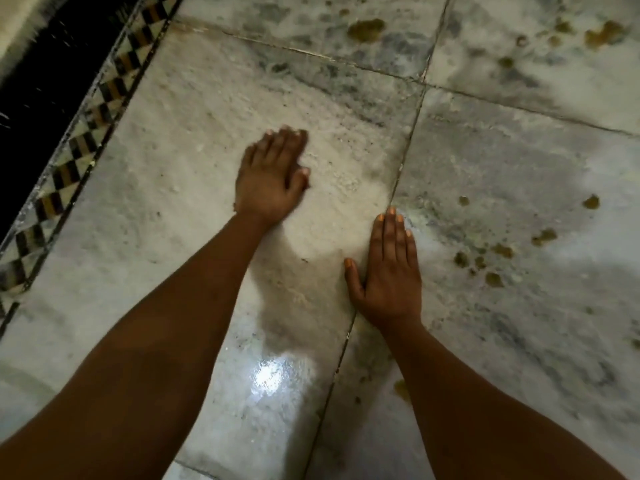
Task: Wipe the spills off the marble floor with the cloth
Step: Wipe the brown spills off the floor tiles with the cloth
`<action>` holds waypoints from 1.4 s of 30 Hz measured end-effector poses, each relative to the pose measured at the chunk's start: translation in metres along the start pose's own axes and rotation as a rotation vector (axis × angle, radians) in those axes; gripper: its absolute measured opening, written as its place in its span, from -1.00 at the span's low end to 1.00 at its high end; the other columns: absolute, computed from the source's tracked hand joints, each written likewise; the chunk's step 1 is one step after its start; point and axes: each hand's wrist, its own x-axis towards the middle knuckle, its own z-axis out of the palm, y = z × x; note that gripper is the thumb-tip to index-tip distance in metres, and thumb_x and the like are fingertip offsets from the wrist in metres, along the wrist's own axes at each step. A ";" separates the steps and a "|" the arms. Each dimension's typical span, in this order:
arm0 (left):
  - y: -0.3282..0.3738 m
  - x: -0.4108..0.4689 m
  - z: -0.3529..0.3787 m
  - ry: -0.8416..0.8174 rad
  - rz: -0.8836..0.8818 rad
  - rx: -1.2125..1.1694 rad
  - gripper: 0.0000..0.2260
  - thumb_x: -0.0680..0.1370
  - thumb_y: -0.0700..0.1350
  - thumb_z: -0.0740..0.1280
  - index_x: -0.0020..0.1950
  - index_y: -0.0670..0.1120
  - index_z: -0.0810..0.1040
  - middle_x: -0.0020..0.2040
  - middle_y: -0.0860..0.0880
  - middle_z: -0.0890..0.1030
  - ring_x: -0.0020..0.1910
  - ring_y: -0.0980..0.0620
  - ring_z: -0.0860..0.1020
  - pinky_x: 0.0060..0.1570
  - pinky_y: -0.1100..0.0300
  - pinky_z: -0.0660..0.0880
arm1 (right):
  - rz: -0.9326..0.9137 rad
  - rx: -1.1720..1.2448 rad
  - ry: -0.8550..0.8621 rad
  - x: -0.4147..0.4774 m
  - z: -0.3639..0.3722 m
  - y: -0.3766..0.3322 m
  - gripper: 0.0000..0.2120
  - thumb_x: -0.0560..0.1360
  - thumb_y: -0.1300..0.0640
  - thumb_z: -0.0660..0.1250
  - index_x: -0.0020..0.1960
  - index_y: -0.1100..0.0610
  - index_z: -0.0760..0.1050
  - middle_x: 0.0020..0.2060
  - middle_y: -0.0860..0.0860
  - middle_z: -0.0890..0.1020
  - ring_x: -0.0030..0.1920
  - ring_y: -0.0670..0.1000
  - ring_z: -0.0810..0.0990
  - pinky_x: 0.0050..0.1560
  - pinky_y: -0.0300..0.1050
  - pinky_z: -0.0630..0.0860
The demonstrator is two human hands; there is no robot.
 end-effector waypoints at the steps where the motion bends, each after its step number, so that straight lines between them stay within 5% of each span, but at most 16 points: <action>1: 0.008 -0.008 0.003 0.000 0.046 -0.010 -0.46 0.54 0.13 0.00 0.53 0.06 0.14 0.52 -0.03 0.21 0.50 -0.07 0.16 0.43 0.04 0.04 | 0.002 0.002 -0.007 0.000 0.000 0.000 -0.28 0.52 -0.16 0.00 0.51 0.28 0.05 0.50 0.23 0.08 0.52 0.15 0.01 0.50 0.03 -0.05; 11: 0.046 -0.120 0.016 0.062 0.100 -0.190 -0.58 0.63 0.02 -0.05 0.48 0.06 0.28 0.45 0.00 0.35 0.44 0.01 0.30 0.40 0.15 0.15 | -0.010 0.033 -0.109 -0.003 -0.009 0.001 -0.20 0.48 -0.25 -0.16 0.51 0.31 -0.02 0.50 0.26 0.05 0.52 0.19 -0.04 0.51 0.03 -0.14; 14: 0.057 -0.137 0.003 0.080 0.019 -0.486 -0.66 0.65 -0.02 0.05 0.39 0.04 0.41 0.36 -0.01 0.47 0.35 0.01 0.41 0.33 0.26 0.25 | -0.069 0.096 -0.188 -0.010 -0.029 0.012 -0.10 0.38 -0.33 -0.31 0.52 0.26 -0.16 0.53 0.19 -0.09 0.53 0.11 -0.17 0.47 -0.08 -0.30; 18: 0.078 -0.153 -0.024 0.098 -0.143 -0.910 -0.70 0.62 0.06 0.11 0.28 0.15 0.51 0.25 0.10 0.57 0.25 0.10 0.50 0.23 0.00 0.47 | -0.100 0.153 -0.067 -0.046 -0.068 0.035 -0.17 0.43 -0.28 -0.27 0.53 0.24 -0.12 0.53 0.14 -0.07 0.53 0.06 -0.16 0.44 -0.16 -0.33; 23: 0.135 -0.166 -0.049 0.050 -0.009 -0.863 -0.70 0.61 0.11 0.08 0.28 0.20 0.48 0.22 0.16 0.57 0.19 0.14 0.53 0.17 0.08 0.50 | -0.056 0.150 0.096 -0.108 -0.105 0.081 -0.26 0.52 -0.25 -0.18 0.52 0.24 0.01 0.52 0.15 0.07 0.53 0.08 -0.03 0.48 -0.08 -0.20; 25: 0.164 -0.167 -0.057 0.024 0.027 -0.800 -0.71 0.65 0.03 0.09 0.30 0.14 0.49 0.09 0.13 0.61 0.00 0.11 0.59 -0.03 0.20 0.51 | -0.034 0.130 0.133 -0.130 -0.118 0.104 -0.29 0.53 -0.20 -0.14 0.51 0.25 0.05 0.51 0.16 0.12 0.52 0.10 0.01 0.49 -0.03 -0.13; 27: 0.187 -0.167 -0.062 -0.035 0.073 -0.745 -0.71 0.65 0.00 0.09 0.31 0.10 0.48 0.01 0.09 0.63 -0.14 0.07 0.61 -0.14 0.18 0.48 | 0.007 0.095 0.130 -0.148 -0.127 0.125 -0.30 0.52 -0.19 -0.15 0.51 0.24 0.04 0.51 0.16 0.12 0.52 0.11 0.02 0.49 -0.03 -0.12; 31: 0.210 -0.162 -0.061 -0.102 0.169 -0.597 -0.65 0.62 0.12 0.07 0.32 0.10 0.48 0.00 0.02 0.66 -0.07 0.00 0.63 -0.18 0.10 0.51 | 0.074 -0.005 0.065 -0.165 -0.135 0.161 -0.22 0.46 -0.23 -0.25 0.52 0.25 -0.01 0.51 0.19 0.09 0.52 0.15 0.01 0.48 0.00 -0.13; 35: 0.209 -0.149 -0.055 -0.058 0.152 -0.610 -0.69 0.65 0.03 0.08 0.33 0.06 0.48 -0.10 0.04 0.63 -0.11 0.03 0.60 -0.21 0.17 0.44 | 0.113 -0.084 -0.006 -0.155 -0.130 0.174 -0.16 0.39 -0.26 -0.38 0.53 0.22 -0.13 0.53 0.15 -0.05 0.53 0.09 -0.12 0.47 -0.05 -0.23; 42: 0.200 -0.106 -0.015 0.117 0.076 -0.759 -0.66 0.65 0.05 0.03 0.36 0.07 0.44 0.25 0.07 0.56 0.04 0.05 0.62 0.00 0.11 0.53 | 0.244 -0.055 0.063 -0.105 -0.089 0.165 -0.18 0.40 -0.23 -0.39 0.52 0.22 -0.13 0.53 0.14 -0.06 0.53 0.07 -0.13 0.45 -0.08 -0.31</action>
